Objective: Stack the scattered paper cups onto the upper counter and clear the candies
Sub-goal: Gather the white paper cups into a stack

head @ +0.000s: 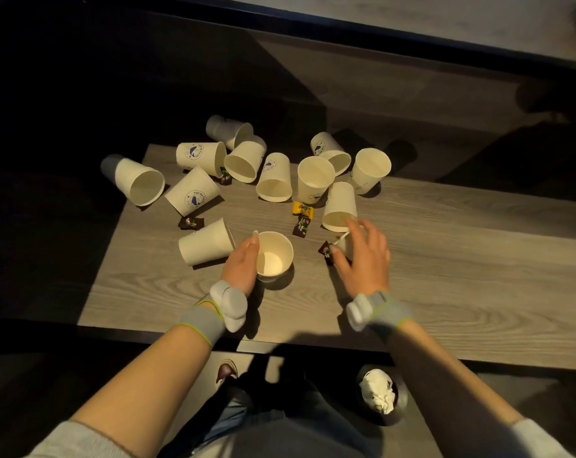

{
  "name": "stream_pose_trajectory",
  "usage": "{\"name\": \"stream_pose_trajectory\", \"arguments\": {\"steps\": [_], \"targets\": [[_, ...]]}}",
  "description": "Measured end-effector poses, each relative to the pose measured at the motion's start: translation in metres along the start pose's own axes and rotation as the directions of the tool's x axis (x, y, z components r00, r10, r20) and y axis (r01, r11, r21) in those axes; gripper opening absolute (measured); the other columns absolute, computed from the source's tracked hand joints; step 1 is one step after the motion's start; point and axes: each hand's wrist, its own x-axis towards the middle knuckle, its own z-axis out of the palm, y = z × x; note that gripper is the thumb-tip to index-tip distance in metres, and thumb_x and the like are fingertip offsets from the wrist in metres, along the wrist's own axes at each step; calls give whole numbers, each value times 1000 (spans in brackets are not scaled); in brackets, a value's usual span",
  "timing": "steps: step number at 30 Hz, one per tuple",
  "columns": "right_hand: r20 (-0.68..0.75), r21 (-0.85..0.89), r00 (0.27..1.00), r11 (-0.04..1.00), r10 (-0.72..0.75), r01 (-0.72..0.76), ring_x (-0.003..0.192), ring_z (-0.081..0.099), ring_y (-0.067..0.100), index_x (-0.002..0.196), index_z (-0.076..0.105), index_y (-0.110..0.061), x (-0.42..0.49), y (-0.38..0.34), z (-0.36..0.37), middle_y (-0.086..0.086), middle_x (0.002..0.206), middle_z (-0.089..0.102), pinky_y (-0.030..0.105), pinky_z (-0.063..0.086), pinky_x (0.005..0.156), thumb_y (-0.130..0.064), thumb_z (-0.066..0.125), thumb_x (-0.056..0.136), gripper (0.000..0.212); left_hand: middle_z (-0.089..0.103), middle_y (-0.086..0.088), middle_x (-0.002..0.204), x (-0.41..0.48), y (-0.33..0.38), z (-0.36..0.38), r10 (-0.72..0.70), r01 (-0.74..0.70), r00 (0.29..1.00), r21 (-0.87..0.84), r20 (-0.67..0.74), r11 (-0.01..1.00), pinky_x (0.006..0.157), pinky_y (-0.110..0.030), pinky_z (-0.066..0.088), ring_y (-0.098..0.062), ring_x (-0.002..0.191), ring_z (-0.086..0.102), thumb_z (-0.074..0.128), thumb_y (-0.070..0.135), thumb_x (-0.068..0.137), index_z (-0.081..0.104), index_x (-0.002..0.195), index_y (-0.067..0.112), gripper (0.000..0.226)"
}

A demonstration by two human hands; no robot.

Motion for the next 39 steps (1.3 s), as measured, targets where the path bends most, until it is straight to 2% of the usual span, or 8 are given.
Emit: {"name": "stream_pose_trajectory", "arguments": {"steps": [9, 14, 19, 23, 27, 31, 35, 39], "targets": [[22, 266, 927, 892, 374, -366, 115, 44, 38, 120, 50, -11, 9, 30, 20, 18, 125, 47, 42, 39, 91, -36, 59, 86, 43, 51, -13, 135, 4, 3, 5, 55, -54, 998, 38, -29, 998, 93, -25, 27, -27, 124, 46, 26, 37, 100, 51, 129, 8, 49], [66, 213, 931, 906, 360, -365, 111, 47, 34, 123, 39, -7, -3, 34, 21, 17, 123, 44, 45, 45, 88, -34, 73, 74, 65, 51, -15, 135, 5, 4, 6, 71, -69, 997, 58, -26, 996, 88, -20, 26, -26, 123, 46, 24, 33, 101, 47, 132, 8, 46], [-127, 404, 859, 817, 496, -411, 99, 53, 30, 106, 51, -3, -5, 27, -4, 15, 115, 49, 32, 41, 77, -28, 76, 71, 49, 51, -16, 134, 4, 5, 5, 106, -103, 994, 112, -23, 988, 86, -20, 27, -21, 111, 46, 25, 29, 101, 47, 132, 5, 44], [-205, 633, 927, 765, 315, -120, 101, 46, 14, 99, 54, -12, -4, -24, -23, 2, 115, 44, 26, 43, 81, -14, 78, 69, 39, 57, -12, 122, 2, 4, 6, 105, -105, 994, -1, -35, 994, 84, -21, 28, -18, 102, 46, 28, 32, 100, 55, 121, 4, 44], [-199, 726, 978, 680, 58, 108, 122, 37, -5, 115, 57, -24, -14, -75, -21, -3, 140, 37, -1, 34, 92, -16, 77, 69, 51, 59, -11, 122, -5, 9, 1, 133, -140, 988, -99, -75, 985, 93, -26, 36, -22, 113, 53, 30, 32, 100, 56, 123, 3, 46], [-204, 671, 971, 704, -127, 233, 128, 35, 3, 119, 62, -13, -19, -97, -2, 0, 138, 41, 3, 30, 102, -16, 75, 70, 51, 61, -12, 117, -9, 17, -24, 246, -278, 958, -259, -151, 925, 102, -33, 42, -25, 113, 58, 33, 29, 96, 58, 114, 9, 36], [-47, 469, 956, 839, -289, 277, 130, 36, 19, 132, 49, -22, -24, -98, 18, 10, 138, 41, 31, 33, 109, -23, 72, 73, 64, 62, -13, 115, -3, 5, -60, 399, -408, 881, 20, -253, 913, 90, -20, 46, -21, 107, 57, 46, 19, 88, 62, 113, 11, 31], [149, 63, 937, 949, -315, 308, 132, 26, 23, 145, 20, -34, -36, -82, 33, 6, 141, 35, 40, 19, 111, -51, 53, 80, 75, 49, -10, 136, 18, -17, -78, 312, -203, 925, 412, -217, 888, 107, -46, 32, -30, 127, 42, 39, 39, 83, 52, 129, 25, 50]]}}
